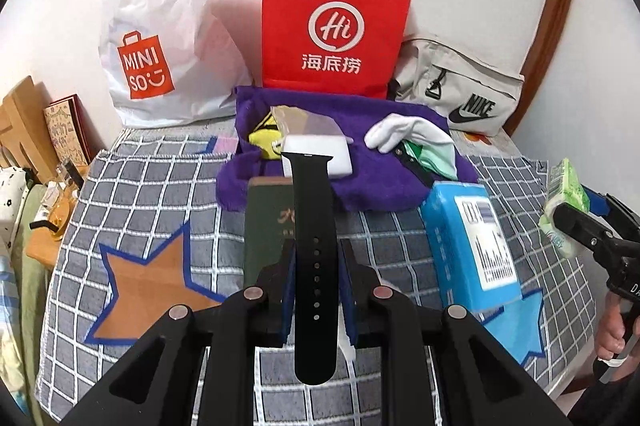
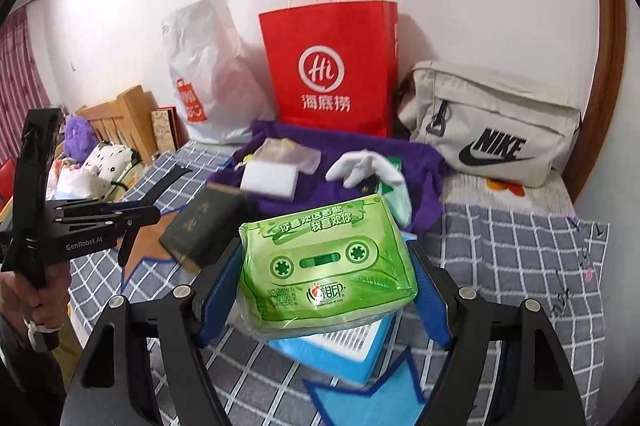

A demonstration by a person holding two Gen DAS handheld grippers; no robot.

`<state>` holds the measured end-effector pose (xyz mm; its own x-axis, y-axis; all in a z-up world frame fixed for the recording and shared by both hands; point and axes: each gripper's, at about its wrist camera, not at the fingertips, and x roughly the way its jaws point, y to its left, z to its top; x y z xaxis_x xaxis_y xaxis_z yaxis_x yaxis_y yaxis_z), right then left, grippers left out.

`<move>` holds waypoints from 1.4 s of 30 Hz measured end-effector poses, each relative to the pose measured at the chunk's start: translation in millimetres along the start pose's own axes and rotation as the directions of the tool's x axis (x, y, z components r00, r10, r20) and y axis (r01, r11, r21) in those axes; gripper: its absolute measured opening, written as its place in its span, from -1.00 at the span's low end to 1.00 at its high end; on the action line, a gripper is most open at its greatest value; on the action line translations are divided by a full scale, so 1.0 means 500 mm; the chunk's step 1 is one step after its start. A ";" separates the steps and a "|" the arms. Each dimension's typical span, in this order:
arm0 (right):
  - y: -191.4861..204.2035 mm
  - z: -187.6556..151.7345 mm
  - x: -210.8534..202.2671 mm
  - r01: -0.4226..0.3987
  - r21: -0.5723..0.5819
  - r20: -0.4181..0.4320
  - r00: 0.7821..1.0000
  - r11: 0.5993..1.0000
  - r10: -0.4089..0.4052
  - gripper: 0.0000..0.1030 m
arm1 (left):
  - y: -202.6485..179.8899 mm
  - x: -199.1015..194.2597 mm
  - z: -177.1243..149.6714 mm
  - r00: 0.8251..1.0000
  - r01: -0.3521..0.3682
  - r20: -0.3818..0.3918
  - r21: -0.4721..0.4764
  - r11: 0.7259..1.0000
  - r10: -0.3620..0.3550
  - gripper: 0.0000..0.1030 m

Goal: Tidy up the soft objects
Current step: 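Carry the green pack and the watch strap over the purple towel with both tools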

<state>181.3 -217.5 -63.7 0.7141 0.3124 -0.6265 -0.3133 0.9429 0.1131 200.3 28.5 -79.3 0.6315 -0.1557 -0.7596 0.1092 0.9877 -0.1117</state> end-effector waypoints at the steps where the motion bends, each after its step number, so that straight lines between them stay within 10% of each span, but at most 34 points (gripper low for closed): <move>1: -0.003 0.009 0.005 -0.003 0.001 0.000 1.000 1.000 0.003 0.49 | 0.002 0.005 0.010 1.000 -0.002 0.001 -0.003 1.000 0.002 -0.63; 23: -0.049 0.215 0.199 -0.050 -0.002 0.008 0.999 0.999 0.050 0.49 | 0.058 0.141 0.181 0.999 -0.035 -0.027 -0.056 0.998 0.033 -0.63; 42: -0.107 0.184 0.364 -0.059 0.027 -0.151 0.986 0.998 0.063 0.49 | 0.040 0.298 0.278 0.997 0.017 -0.077 -0.061 0.998 -0.021 -0.63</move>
<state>385.5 -200.3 -112.9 0.5900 0.3500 -0.7276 -0.3378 0.9255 0.1713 403.4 23.3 -105.7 0.5680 -0.1752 -0.8041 0.0728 0.9839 -0.1630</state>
